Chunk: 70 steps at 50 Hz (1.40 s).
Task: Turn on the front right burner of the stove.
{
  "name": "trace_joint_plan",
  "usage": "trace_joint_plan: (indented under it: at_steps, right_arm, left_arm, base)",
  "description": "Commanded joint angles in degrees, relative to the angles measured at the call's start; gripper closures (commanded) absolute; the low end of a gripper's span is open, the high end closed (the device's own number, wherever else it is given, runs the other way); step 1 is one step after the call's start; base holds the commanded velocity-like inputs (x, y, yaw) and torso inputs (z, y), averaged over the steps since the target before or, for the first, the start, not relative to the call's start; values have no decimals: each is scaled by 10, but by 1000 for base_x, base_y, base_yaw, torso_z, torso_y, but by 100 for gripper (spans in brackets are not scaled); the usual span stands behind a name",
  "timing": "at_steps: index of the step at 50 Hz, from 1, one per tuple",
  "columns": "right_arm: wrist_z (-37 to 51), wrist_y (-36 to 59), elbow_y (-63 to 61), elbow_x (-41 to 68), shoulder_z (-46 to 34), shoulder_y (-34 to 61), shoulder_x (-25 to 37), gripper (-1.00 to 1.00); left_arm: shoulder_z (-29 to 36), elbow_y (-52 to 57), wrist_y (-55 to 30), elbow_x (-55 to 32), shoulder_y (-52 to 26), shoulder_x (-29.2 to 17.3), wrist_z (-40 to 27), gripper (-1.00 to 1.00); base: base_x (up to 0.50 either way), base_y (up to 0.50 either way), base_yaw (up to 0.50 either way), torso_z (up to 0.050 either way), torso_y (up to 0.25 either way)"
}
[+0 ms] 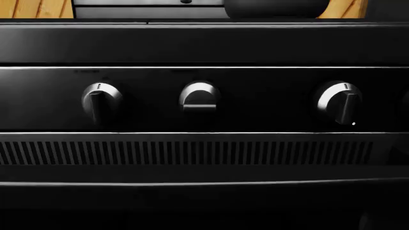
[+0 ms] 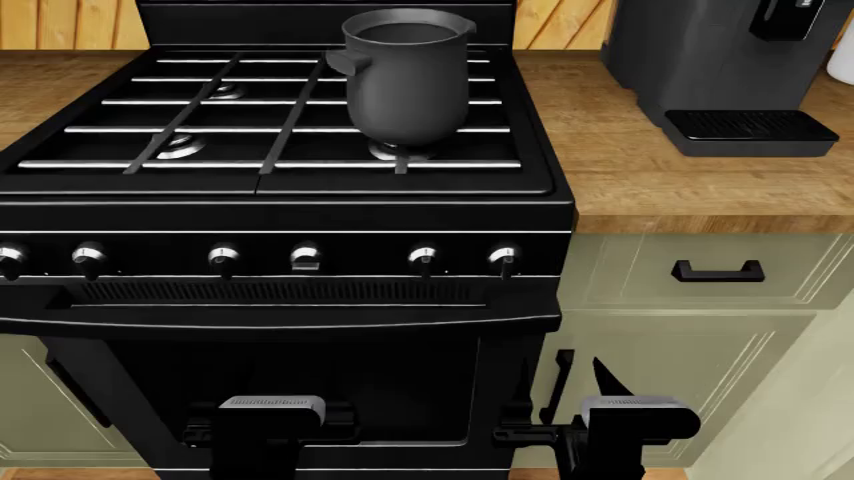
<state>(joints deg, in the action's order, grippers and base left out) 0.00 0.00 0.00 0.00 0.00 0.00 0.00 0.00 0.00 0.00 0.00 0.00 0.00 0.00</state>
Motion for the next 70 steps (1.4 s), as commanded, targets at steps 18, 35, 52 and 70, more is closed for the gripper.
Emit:
trace_joint_plan:
  at_steps: [18, 35, 52, 70]
  right_arm:
    - [38, 4, -2, 33, -40, 3, 33, -100]
    - [52, 3, 0, 46, -55, 5, 46, -100]
    - [64, 1, 1, 58, -67, 7, 56, -100]
    - [76, 0, 0, 67, -79, 7, 66, -100]
  left_arm:
    - [40, 1, -5, -29, -3, -33, -38, -100]
    - [56, -2, 0, -43, -5, -46, -50, -100]
    - [68, -1, -1, -54, -6, -57, -64, -100]
    - [80, -2, 1, -63, -7, -67, -74, -100]
  base:
    - [0, 0, 0, 0, 0]
    - [0, 0, 0, 0, 0]
    - [0, 0, 0, -21, 0]
    - [0, 0, 0, -50, 0]
